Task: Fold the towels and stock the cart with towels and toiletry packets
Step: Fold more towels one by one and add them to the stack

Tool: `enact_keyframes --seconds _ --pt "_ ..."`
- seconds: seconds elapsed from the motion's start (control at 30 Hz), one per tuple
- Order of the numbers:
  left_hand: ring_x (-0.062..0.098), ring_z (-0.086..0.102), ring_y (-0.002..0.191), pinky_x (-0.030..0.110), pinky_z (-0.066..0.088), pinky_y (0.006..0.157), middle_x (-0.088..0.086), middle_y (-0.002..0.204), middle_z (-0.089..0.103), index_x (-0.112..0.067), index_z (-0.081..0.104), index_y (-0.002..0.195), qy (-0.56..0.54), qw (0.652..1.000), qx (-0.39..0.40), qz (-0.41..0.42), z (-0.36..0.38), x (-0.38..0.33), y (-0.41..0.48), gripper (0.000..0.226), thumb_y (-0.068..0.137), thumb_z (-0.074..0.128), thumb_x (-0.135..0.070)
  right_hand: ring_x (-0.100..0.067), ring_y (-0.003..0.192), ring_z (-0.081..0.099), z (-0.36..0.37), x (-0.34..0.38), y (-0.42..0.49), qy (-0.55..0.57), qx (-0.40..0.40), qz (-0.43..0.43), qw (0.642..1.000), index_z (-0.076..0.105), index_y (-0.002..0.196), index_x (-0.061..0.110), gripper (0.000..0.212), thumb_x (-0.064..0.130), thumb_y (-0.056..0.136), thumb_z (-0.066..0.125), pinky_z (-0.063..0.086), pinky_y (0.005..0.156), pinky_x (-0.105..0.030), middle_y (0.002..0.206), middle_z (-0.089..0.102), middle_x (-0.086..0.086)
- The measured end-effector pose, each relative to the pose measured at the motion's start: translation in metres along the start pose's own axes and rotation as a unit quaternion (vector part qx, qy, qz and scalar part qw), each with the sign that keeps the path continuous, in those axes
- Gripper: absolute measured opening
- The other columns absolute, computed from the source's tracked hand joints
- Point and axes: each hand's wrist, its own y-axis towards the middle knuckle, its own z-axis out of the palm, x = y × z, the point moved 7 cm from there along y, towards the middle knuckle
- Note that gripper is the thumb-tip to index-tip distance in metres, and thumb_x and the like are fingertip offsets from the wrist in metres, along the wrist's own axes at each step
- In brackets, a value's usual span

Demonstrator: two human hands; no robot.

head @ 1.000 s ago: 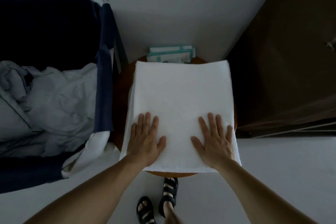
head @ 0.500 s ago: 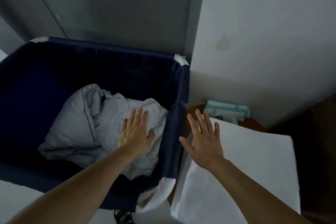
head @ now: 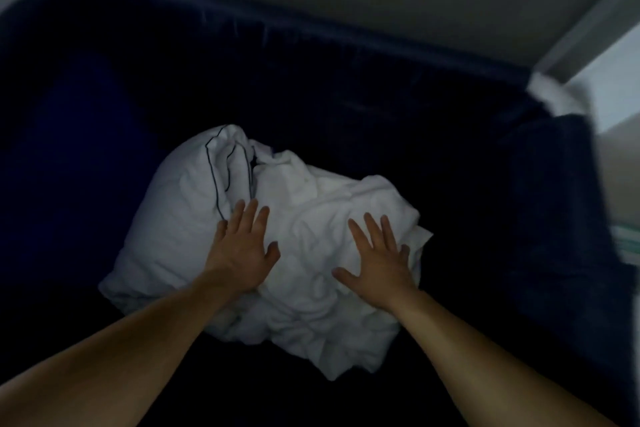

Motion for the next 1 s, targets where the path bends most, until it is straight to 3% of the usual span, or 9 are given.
enact_keyframes --seconds 0.37,0.47,0.57,0.67,0.73,0.8,0.87,0.93,1.0 --pt "0.024 0.008 0.153 0.046 0.014 0.120 0.008 0.164 0.018 -0.012 0.023 0.156 -0.074 0.991 -0.012 0.108 0.089 0.026 0.105 0.086 0.086 0.013 -0.061 -0.029 0.144 -0.036 0.138 -0.014 0.157 0.054 0.108 0.108 0.987 -0.014 0.154 0.042 0.140 0.073 0.056 0.081 0.012 0.107 -0.077 0.154 -0.044 0.007" --pt "0.026 0.014 0.152 0.050 0.020 0.119 0.010 0.162 0.025 -0.009 0.030 0.154 -0.090 0.988 -0.019 0.121 0.099 0.028 0.110 0.083 0.088 0.020 -0.058 -0.035 0.147 -0.028 0.162 -0.004 0.169 0.115 0.083 0.131 0.981 0.021 0.151 0.038 0.108 0.056 0.066 0.085 0.022 0.110 -0.072 0.160 -0.032 0.003" --pt "0.024 0.007 0.153 0.050 0.015 0.122 0.007 0.164 0.016 -0.011 0.022 0.156 -0.075 0.990 0.013 0.119 0.105 0.032 0.110 0.089 0.084 0.015 -0.063 -0.037 0.149 0.010 0.163 0.010 0.160 0.069 0.014 0.099 0.993 0.051 0.134 0.020 0.052 0.036 0.088 0.069 0.036 0.110 -0.050 0.162 0.010 -0.010" --pt "0.020 0.002 0.153 0.044 0.009 0.124 0.003 0.165 0.007 -0.014 0.012 0.157 -0.113 0.983 0.044 0.135 0.105 0.030 0.101 0.087 0.091 0.036 -0.065 -0.028 0.125 0.052 0.145 0.007 0.138 0.152 -0.050 0.114 0.981 0.062 0.121 0.007 0.032 0.022 0.092 0.061 0.039 0.096 -0.031 0.133 0.056 -0.014" --pt "0.016 0.001 0.153 0.034 0.005 0.124 -0.001 0.165 0.004 -0.021 0.004 0.156 -0.167 0.973 0.064 0.147 0.098 0.021 0.091 0.094 0.090 0.061 -0.057 -0.029 0.101 0.062 0.120 -0.004 0.115 0.303 -0.070 0.191 0.931 0.067 0.096 0.007 0.010 0.013 0.088 0.067 0.044 0.079 -0.030 0.104 0.067 -0.014" --pt "0.011 -0.003 0.152 0.024 0.001 0.120 -0.008 0.163 -0.002 -0.033 -0.008 0.150 -0.223 0.958 0.113 0.141 0.089 0.009 0.080 0.113 0.077 0.074 -0.060 -0.023 0.081 0.060 0.090 -0.005 0.089 0.451 -0.065 0.212 0.865 0.060 0.076 0.011 0.015 0.005 0.083 0.071 0.043 0.066 -0.027 0.081 0.063 -0.007" --pt "0.008 -0.009 0.150 0.028 0.002 0.121 -0.013 0.162 -0.010 -0.043 -0.020 0.142 -0.246 0.944 0.163 0.145 0.076 -0.009 0.067 0.130 0.060 0.075 -0.074 -0.017 0.077 0.058 0.050 0.007 0.061 0.542 -0.045 0.172 0.822 0.063 0.079 0.006 0.010 0.003 0.074 0.071 0.045 0.065 -0.024 0.079 0.063 -0.003" --pt "0.008 -0.013 0.150 0.034 0.004 0.123 -0.012 0.163 -0.014 -0.049 -0.024 0.141 -0.254 0.934 0.180 0.175 0.057 -0.034 0.051 0.136 0.052 0.075 -0.076 -0.014 0.076 0.058 0.004 0.022 0.031 0.556 -0.028 0.118 0.822 0.066 0.086 -0.001 0.028 0.011 0.061 0.064 0.044 0.067 -0.026 0.079 0.063 -0.002" --pt "0.013 -0.003 0.152 0.036 0.008 0.124 -0.006 0.165 -0.001 -0.044 -0.014 0.147 -0.302 0.915 0.168 0.208 0.028 -0.069 0.036 0.135 0.051 0.079 -0.068 -0.013 0.074 0.063 -0.038 0.034 0.004 0.571 -0.028 0.075 0.817 0.072 0.082 0.017 0.026 0.010 0.060 0.061 0.048 0.067 -0.027 0.075 0.067 0.003"
